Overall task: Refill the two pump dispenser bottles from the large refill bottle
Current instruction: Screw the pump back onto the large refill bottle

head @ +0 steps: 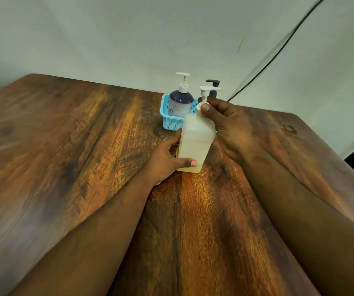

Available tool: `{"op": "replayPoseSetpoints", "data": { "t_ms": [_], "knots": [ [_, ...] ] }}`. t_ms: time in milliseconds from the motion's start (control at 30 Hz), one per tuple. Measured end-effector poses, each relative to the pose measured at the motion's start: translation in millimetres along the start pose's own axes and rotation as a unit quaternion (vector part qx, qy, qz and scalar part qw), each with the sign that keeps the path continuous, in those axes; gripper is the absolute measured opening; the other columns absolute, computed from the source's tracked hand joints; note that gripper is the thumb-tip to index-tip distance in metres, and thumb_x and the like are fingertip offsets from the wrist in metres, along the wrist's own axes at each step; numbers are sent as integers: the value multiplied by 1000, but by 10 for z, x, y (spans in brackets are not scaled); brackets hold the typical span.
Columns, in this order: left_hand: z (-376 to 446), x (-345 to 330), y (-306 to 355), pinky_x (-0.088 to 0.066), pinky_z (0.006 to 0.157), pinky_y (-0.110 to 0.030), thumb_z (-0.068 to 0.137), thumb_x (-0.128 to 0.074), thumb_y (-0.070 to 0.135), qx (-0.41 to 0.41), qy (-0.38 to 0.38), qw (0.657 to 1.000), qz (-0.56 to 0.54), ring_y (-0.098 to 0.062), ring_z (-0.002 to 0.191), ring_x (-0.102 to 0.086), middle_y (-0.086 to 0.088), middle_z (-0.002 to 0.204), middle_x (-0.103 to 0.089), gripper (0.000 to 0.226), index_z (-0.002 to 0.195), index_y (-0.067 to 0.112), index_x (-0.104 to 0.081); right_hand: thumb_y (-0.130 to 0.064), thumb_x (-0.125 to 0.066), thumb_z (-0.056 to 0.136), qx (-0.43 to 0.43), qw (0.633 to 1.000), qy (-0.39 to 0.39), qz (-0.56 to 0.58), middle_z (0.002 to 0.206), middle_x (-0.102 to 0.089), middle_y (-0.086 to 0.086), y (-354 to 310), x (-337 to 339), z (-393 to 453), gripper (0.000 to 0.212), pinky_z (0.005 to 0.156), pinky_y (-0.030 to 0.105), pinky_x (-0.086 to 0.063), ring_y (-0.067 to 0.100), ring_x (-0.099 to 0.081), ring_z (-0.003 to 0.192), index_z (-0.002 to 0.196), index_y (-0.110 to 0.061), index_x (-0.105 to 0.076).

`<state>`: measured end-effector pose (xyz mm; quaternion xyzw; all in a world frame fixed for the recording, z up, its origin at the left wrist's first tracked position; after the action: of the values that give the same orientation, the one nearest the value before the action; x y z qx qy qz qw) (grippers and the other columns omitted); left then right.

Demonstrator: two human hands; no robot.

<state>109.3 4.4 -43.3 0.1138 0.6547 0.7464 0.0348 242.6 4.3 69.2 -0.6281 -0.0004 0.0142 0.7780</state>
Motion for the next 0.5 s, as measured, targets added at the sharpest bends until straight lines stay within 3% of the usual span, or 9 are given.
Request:
{"op": "replayPoseSetpoints", "data": {
  "t_ms": [133, 300, 400, 500],
  "knots": [
    [30, 5, -45, -47, 106, -40, 67, -89, 20, 20, -4, 1000, -6, -15, 131, -49, 6, 140, -55, 93, 146, 30, -43, -26, -68, 77, -31, 997, -37, 61, 118, -66, 13, 117, 28, 73, 38, 101, 52, -46, 25, -61, 109, 111, -8, -67],
    [40, 5, -70, -48, 100, -31, 69, -87, 14, 33, -12, 999, -22, -9, 127, -51, 8, 136, -56, 92, 147, 26, -42, -40, -71, 70, -41, 993, -70, 86, 125, -63, 16, 186, 33, 117, 59, 101, 48, -46, 31, -56, 122, 119, -8, -63],
    [31, -5, -44, -49, 87, -16, 71, -85, 9, 28, -20, 999, -26, 2, 113, -54, 21, 119, -58, 87, 145, 26, -44, -39, -70, 75, -36, 992, -96, 74, 122, -66, 15, 170, 40, 158, 45, 106, 49, -41, 32, -54, 124, 112, -14, -68],
    [28, -5, -28, -48, 84, -13, 71, -85, 9, 24, -21, 999, -25, 6, 109, -54, 26, 115, -56, 86, 145, 27, -44, -24, -57, 92, -20, 991, -117, 55, 123, -65, 13, 115, 64, 194, 30, 105, 46, -43, 28, -55, 124, 119, -12, -63]
  ]
}}
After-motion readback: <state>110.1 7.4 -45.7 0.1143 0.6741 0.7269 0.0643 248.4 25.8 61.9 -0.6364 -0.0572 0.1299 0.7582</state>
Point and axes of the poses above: each hand's wrist, its own z-axis towards the middle knuckle, its own x-axis out of the back of the hand, y = z × x, the point moved 8 cm from there along z, towards the middle knuckle
